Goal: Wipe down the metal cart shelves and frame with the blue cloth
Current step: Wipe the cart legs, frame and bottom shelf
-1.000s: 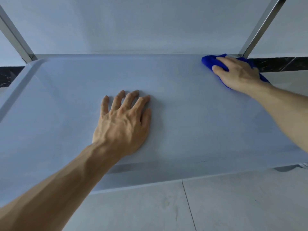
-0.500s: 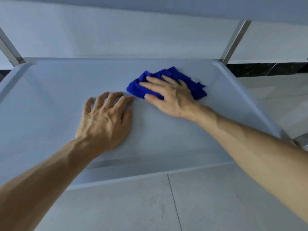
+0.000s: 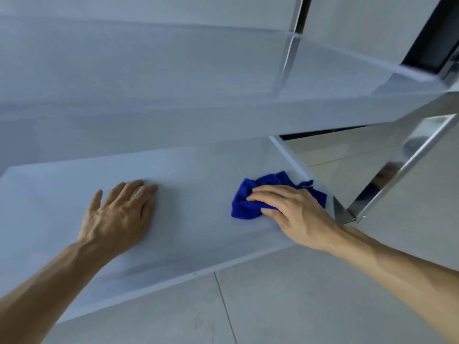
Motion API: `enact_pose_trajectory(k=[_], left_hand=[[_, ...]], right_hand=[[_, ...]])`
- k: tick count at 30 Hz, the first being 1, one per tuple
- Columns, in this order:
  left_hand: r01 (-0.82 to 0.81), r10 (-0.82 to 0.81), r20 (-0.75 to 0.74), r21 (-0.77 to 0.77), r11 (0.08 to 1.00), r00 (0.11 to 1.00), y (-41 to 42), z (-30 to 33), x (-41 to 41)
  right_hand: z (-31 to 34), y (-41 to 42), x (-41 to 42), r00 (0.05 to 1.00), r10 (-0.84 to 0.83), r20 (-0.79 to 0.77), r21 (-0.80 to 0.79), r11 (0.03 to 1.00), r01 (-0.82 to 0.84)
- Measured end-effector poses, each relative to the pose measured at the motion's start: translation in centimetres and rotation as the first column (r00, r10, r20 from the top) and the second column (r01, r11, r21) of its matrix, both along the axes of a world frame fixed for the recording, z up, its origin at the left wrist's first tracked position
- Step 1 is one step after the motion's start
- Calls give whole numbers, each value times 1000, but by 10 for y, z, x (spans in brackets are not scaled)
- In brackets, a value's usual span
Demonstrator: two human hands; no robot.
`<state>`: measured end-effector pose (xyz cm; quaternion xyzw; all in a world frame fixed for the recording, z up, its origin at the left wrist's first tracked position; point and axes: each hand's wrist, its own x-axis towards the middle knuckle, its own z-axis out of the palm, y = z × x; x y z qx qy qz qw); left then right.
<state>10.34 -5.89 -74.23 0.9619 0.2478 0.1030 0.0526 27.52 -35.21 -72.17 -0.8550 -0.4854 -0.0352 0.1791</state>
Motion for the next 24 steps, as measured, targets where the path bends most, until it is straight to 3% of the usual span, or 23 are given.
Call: enact_pose_trajectory(k=[4, 8, 13, 15, 19, 24], left_hand=[[43, -36, -125, 61, 997, 992, -9, 21, 7], [267, -268, 35, 18, 963, 963, -67, 61, 21], [540, -508, 275, -48, 840, 816, -161, 113, 32], [634, -586, 339, -44, 772, 737, -191, 130, 29], [772, -656, 475, -83, 630, 587, -233, 164, 28], [851, -542, 723, -122, 512, 429, -265, 224, 55]], right_hand=[[22, -30, -8, 917, -131, -377, 66, 984, 167], [49, -66, -28, 668, -141, -731, 196, 894, 402], [79, -114, -47, 450, -20, -893, 312, 693, 650], [89, -132, -52, 434, 6, -901, 338, 638, 692], [114, -158, -60, 489, 10, -872, 410, 560, 720], [155, -175, -58, 527, 43, -849, 493, 428, 758]])
